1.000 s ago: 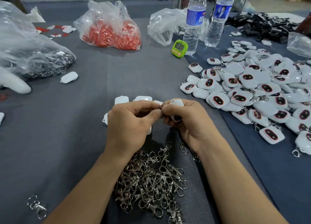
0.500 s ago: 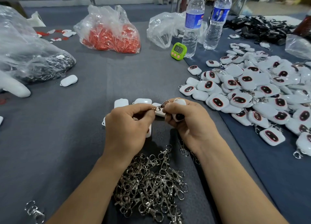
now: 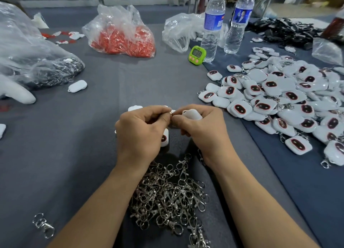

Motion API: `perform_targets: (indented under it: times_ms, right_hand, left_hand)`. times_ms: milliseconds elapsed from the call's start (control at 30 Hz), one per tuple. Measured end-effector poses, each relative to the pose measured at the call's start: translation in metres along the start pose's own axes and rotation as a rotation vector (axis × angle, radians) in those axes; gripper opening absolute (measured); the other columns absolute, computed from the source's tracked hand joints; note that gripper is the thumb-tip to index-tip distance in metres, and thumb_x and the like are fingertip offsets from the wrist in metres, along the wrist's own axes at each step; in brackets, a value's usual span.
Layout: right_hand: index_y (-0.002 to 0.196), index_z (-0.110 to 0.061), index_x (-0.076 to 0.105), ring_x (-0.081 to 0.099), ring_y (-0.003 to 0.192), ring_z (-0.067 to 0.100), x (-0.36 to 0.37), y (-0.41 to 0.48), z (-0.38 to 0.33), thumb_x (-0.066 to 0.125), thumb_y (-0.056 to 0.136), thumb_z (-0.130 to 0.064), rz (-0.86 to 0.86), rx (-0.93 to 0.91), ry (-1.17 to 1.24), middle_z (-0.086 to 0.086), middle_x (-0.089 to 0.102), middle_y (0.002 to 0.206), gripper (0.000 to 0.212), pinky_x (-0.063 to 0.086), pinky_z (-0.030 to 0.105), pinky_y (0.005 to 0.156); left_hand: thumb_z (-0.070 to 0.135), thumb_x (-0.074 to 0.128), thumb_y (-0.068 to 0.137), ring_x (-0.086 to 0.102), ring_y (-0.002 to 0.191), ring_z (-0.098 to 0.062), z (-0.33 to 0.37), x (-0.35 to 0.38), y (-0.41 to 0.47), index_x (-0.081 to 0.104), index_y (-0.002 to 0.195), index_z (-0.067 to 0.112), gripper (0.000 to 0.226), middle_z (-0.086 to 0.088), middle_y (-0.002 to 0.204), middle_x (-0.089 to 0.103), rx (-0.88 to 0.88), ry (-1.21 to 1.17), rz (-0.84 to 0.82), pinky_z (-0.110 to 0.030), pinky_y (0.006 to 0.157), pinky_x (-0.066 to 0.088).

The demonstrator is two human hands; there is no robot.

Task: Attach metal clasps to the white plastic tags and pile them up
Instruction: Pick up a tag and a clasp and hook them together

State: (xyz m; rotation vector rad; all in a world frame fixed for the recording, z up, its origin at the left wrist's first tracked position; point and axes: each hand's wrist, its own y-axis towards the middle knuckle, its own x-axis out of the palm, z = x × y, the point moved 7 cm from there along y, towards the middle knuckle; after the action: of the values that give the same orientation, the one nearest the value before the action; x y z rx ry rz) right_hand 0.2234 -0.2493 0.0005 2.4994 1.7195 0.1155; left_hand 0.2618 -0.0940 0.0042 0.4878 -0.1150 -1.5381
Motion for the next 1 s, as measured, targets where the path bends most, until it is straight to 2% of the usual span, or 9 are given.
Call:
perform_targets:
  times_ms: [100, 233, 300, 367, 400, 600, 833, 900, 1000]
  right_hand:
    - [0.067, -0.023, 0.079, 0.057, 0.051, 0.005, -0.004, 0.0, 0.003, 0.079, 0.07, -0.012, 0.055, -0.001, -0.032, -0.002, 0.071, 0.06, 0.011, 0.043, 0.018, 0.049]
    - [0.069, -0.022, 0.079, 0.059, 0.05, 0.006, -0.008, 0.002, 0.005, 0.076, 0.067, -0.018, 0.078, 0.01, -0.057, 0.0, 0.071, 0.059, 0.006, 0.043, 0.017, 0.05]
    - [0.069, -0.021, 0.079, 0.057, 0.049, 0.007, -0.007, 0.003, 0.005, 0.075, 0.066, -0.018, 0.062, 0.018, -0.06, 0.001, 0.069, 0.057, 0.005, 0.043, 0.018, 0.049]
    - [0.069, -0.016, 0.078, 0.054, 0.048, 0.009, -0.006, 0.003, 0.006, 0.074, 0.064, -0.016, 0.044, 0.042, -0.035, 0.0, 0.066, 0.054, 0.006, 0.042, 0.019, 0.048]
    - [0.069, -0.015, 0.078, 0.053, 0.048, 0.01, -0.006, 0.003, 0.007, 0.074, 0.063, -0.016, 0.038, 0.057, -0.022, 0.001, 0.065, 0.054, 0.007, 0.041, 0.02, 0.048]
    - [0.067, -0.02, 0.078, 0.053, 0.052, 0.01, -0.01, 0.003, 0.009, 0.074, 0.061, -0.022, 0.037, 0.077, -0.102, -0.002, 0.066, 0.056, 0.007, 0.044, 0.026, 0.053]
    - [0.073, -0.03, 0.081, 0.068, 0.066, 0.01, -0.01, 0.003, 0.008, 0.076, 0.067, -0.028, 0.035, 0.01, -0.215, -0.006, 0.076, 0.069, 0.009, 0.056, 0.036, 0.066]
    - [0.075, -0.029, 0.081, 0.068, 0.067, 0.01, -0.009, 0.003, 0.01, 0.077, 0.067, -0.026, 0.011, 0.031, -0.199, -0.005, 0.076, 0.071, 0.01, 0.055, 0.036, 0.067]
    - [0.075, -0.026, 0.082, 0.069, 0.068, 0.011, -0.01, 0.003, 0.012, 0.08, 0.067, -0.024, -0.026, 0.073, -0.178, -0.002, 0.077, 0.071, 0.009, 0.055, 0.035, 0.067]
  left_hand:
    - [0.026, 0.077, 0.083, 0.075, 0.08, -0.005, -0.003, 0.002, 0.0, 0.081, 0.089, 0.038, 0.014, 0.018, 0.082, 0.077, -0.042, -0.044, -0.04, -0.042, 0.074, 0.063]
    - [0.02, 0.077, 0.086, 0.075, 0.072, -0.008, 0.0, 0.006, -0.002, 0.081, 0.091, 0.036, 0.017, 0.016, 0.076, 0.077, -0.04, -0.047, -0.082, -0.042, 0.069, 0.063]
    - [0.018, 0.076, 0.087, 0.072, 0.064, -0.005, 0.006, 0.006, -0.004, 0.079, 0.091, 0.04, 0.023, 0.017, 0.074, 0.076, -0.003, -0.04, -0.082, -0.03, 0.066, 0.062]
    - [0.021, 0.073, 0.084, 0.068, 0.056, -0.005, 0.013, 0.005, -0.005, 0.078, 0.088, 0.046, 0.026, 0.017, 0.069, 0.074, 0.057, 0.003, -0.077, -0.015, 0.057, 0.054]
    - [0.023, 0.072, 0.083, 0.067, 0.055, -0.007, 0.015, 0.004, -0.005, 0.078, 0.087, 0.047, 0.025, 0.017, 0.067, 0.073, 0.069, 0.014, -0.077, -0.012, 0.055, 0.051]
    - [0.024, 0.078, 0.079, 0.068, 0.052, -0.007, 0.017, 0.003, -0.003, 0.076, 0.078, 0.046, 0.022, 0.02, 0.064, 0.071, 0.094, 0.073, -0.101, -0.017, 0.052, 0.054]
    - [0.008, 0.08, 0.083, 0.074, 0.062, -0.016, 0.003, 0.004, -0.002, 0.079, 0.079, 0.034, 0.026, 0.011, 0.07, 0.075, -0.025, -0.011, -0.101, -0.04, 0.053, 0.062]
    - [0.009, 0.079, 0.083, 0.073, 0.063, -0.015, 0.002, 0.004, -0.003, 0.079, 0.08, 0.033, 0.024, 0.011, 0.071, 0.076, -0.044, -0.043, -0.084, -0.039, 0.055, 0.063]
    - [0.019, 0.073, 0.081, 0.071, 0.061, -0.006, 0.006, 0.005, -0.004, 0.08, 0.085, 0.04, 0.022, 0.016, 0.072, 0.075, -0.025, -0.037, -0.071, -0.028, 0.059, 0.061]
